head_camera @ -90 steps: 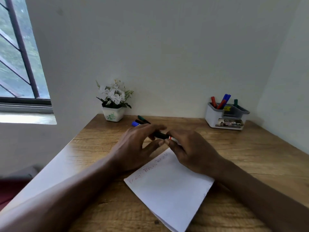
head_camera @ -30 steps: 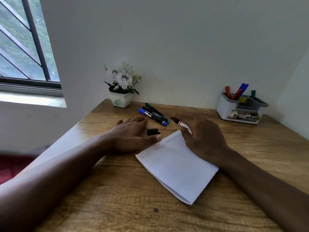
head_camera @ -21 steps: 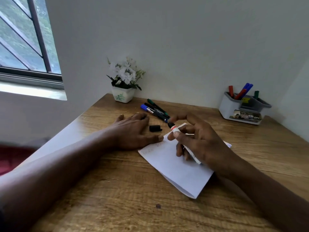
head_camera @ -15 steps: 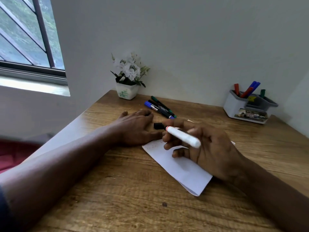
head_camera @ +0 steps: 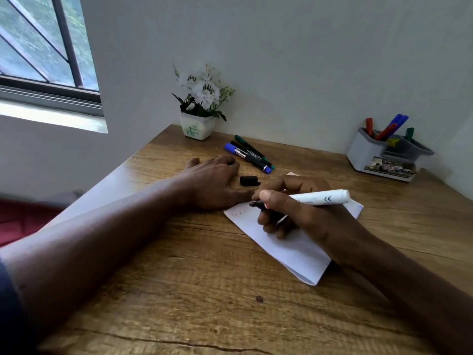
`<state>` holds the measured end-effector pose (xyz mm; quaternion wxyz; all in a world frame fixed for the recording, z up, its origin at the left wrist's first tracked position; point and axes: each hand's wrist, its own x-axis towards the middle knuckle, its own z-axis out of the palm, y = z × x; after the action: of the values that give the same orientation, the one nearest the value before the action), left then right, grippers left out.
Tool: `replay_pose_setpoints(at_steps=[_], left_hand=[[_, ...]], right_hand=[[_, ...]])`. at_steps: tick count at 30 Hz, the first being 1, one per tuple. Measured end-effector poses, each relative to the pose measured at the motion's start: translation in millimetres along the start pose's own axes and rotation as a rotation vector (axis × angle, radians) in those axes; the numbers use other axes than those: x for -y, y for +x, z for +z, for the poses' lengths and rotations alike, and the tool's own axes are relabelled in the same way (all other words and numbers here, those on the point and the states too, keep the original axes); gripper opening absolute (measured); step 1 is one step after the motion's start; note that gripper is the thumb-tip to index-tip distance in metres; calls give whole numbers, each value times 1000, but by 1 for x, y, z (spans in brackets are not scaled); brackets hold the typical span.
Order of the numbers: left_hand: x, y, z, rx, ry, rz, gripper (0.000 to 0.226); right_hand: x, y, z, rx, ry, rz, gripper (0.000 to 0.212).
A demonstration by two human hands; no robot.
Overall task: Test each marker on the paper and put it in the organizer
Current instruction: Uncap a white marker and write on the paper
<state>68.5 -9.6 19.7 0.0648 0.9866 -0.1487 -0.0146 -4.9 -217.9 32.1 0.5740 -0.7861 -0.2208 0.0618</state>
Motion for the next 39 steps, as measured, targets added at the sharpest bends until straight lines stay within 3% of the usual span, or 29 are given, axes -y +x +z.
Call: replay_pose_setpoints(at_steps=[3,9,12,21,39], left_hand=[[1,2,1,-5,10,6,90],[0,0,3,-24,5,6,97],[0,0,2,-20,1,9,101],[0,1,1,-6,4,2,96],[0,0,2,-20,8,4,95]], right_hand=[[0,2,5,33,-18,26,11],[-5,0,12,-20,-143,-26,6],[-7,0,14,-51,-169,-73,17],[-4,1,20,-54,-346,-137,14],[-7,1,20,-110,-379,-158,17]])
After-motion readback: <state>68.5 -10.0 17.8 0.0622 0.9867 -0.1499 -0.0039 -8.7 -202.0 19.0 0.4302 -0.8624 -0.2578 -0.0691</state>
